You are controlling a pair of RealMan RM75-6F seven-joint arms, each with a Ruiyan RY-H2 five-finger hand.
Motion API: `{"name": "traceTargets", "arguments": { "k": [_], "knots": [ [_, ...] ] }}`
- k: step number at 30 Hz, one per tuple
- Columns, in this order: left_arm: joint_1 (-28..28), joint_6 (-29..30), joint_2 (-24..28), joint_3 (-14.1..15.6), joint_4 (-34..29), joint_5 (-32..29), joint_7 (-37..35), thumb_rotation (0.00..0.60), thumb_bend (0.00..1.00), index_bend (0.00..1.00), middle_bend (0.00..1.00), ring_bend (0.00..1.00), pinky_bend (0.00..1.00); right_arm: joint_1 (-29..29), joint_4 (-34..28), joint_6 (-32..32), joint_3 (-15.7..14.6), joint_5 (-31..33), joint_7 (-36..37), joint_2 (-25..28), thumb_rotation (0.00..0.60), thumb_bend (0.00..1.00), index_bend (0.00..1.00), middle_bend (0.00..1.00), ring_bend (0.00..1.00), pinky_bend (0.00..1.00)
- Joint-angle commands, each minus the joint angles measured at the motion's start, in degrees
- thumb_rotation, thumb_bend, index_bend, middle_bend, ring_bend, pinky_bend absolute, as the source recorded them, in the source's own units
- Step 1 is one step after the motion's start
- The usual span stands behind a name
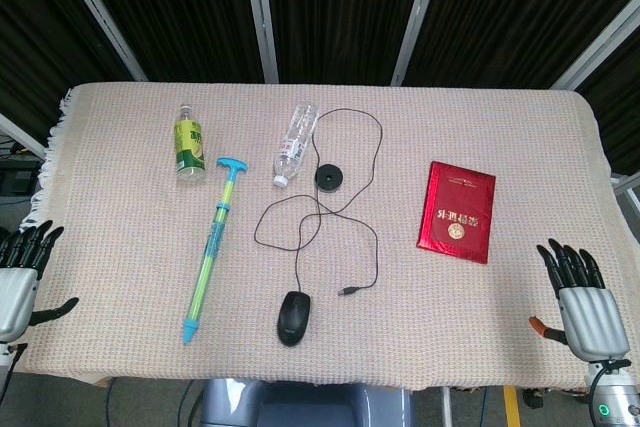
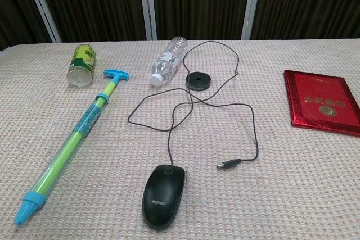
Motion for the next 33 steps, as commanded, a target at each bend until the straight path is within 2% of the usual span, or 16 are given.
{"name": "traceTargets", "arguments": {
  "k": [1,19,27,33],
  "knots": [
    [0.09,0.08,0.06,0.01,0.03,-0.06,-0.12,0.6,0.11,0.04,0.0,0.0,0.0,0.01,-0.11,0.02,0.05,0.01,-0.29,-0.14,0.6,0.0,0.0,0.0,0.0,0.0],
    [0.54,0.42,0.38,0.06,-0.09,-0.44,-0.36,0.6,0.11,0.04,0.0,0.0,0.0,0.53,-0.8,-0.88,-0.36,-0.81,-0.14,-0.25,0.6,0.0,0.01,0.0,0.0,0.0],
    [0.61,0.61,0.13,0.19,-0.28,-0.13,0.41,0.6,0.11,0.04,0.0,0.0,0.0,1.75,-2.11,-1.61,-0.48,-3.14,4.23,0.03,0.6,0.03,0.23,0.09,0.0,0.0],
    [0.43,0.33,-0.12,0.02,-0.34,-0.4,0.66,0.6,0.11,0.04,0.0,0.0,0.0,6.42,-4.52,-7.05,1.31,-3.18,3.16,-1.61,0.6,0.06,0.34,0.16,0.0,0.0]
  ]
}}
